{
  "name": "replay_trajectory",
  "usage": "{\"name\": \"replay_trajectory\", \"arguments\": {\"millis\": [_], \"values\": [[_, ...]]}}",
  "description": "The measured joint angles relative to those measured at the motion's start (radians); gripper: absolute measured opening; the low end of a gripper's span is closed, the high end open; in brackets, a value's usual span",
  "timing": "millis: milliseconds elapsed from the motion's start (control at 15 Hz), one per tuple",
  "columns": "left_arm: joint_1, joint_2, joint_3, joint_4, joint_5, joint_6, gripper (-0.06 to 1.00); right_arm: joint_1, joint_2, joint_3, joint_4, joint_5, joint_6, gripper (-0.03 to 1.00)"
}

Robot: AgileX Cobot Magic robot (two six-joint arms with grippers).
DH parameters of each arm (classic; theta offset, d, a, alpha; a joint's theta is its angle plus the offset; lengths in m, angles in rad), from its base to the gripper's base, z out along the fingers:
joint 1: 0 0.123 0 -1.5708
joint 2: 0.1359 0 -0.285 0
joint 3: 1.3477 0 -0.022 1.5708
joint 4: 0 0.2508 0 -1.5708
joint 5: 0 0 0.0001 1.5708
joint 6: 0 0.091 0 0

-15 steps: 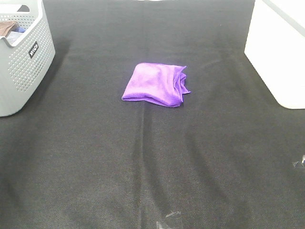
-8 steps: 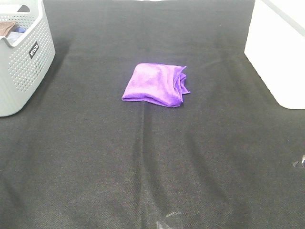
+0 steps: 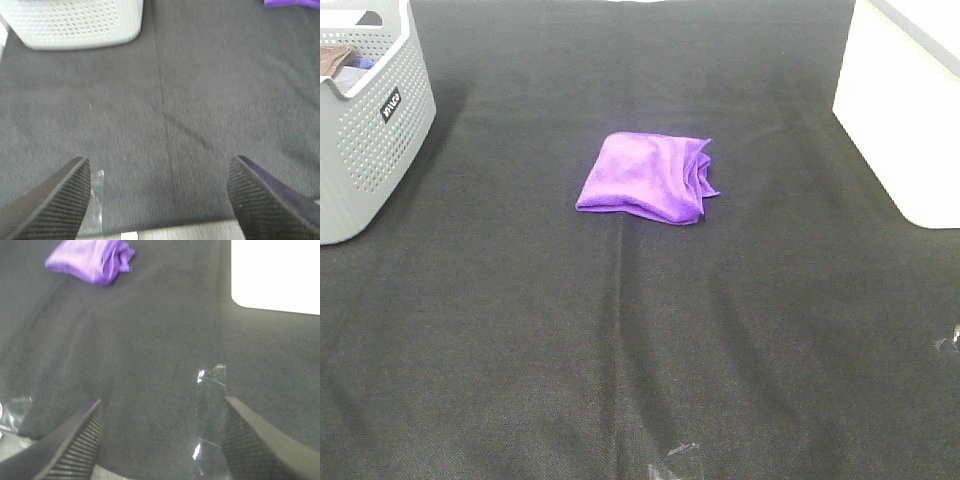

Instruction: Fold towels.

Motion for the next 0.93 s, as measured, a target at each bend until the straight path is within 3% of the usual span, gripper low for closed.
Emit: {"name": "replay_trajectory", "arguments": {"millis": [200, 600, 933], "values": [[0.0, -0.124, 0.011, 0.001, -0.021, -0.012, 0.7, 0.0, -0.014, 0.031, -0.007, -0.002, 0.018, 0.66], [0.0, -0.127, 0.017, 0.083, -0.028, -0.158, 0.7, 0.0, -0.014, 0.064, -0.029, 0.004, -0.002, 0.66], [-0.025, -0.127, 0.017, 0.082, -0.029, -0.181, 0.7, -0.004, -0.014, 0.064, -0.029, 0.004, -0.003, 0.66]]}}
